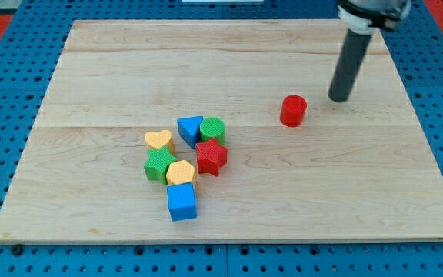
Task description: Move the red circle to the top right of the red star
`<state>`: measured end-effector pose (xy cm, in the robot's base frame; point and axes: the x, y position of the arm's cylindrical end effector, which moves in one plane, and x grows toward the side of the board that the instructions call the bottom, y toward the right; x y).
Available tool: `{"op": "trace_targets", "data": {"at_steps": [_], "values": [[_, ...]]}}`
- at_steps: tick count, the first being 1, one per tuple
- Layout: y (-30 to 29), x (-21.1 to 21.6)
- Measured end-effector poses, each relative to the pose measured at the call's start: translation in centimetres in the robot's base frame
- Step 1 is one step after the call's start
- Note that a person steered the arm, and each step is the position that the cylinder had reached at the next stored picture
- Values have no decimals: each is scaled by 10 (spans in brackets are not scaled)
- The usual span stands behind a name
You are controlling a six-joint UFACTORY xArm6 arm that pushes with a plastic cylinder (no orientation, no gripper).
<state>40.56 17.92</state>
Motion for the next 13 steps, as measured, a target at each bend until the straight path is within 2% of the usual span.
{"op": "trace_targets", "data": {"at_steps": [1, 2, 3, 4, 5, 6, 8, 9, 12, 13], "values": [[-70, -6], [-105, -14], [-50, -1], [-81, 16], [-161, 15], [-201, -9], [-188, -42], [-188, -7], [-213, 36], [-214, 35]]}}
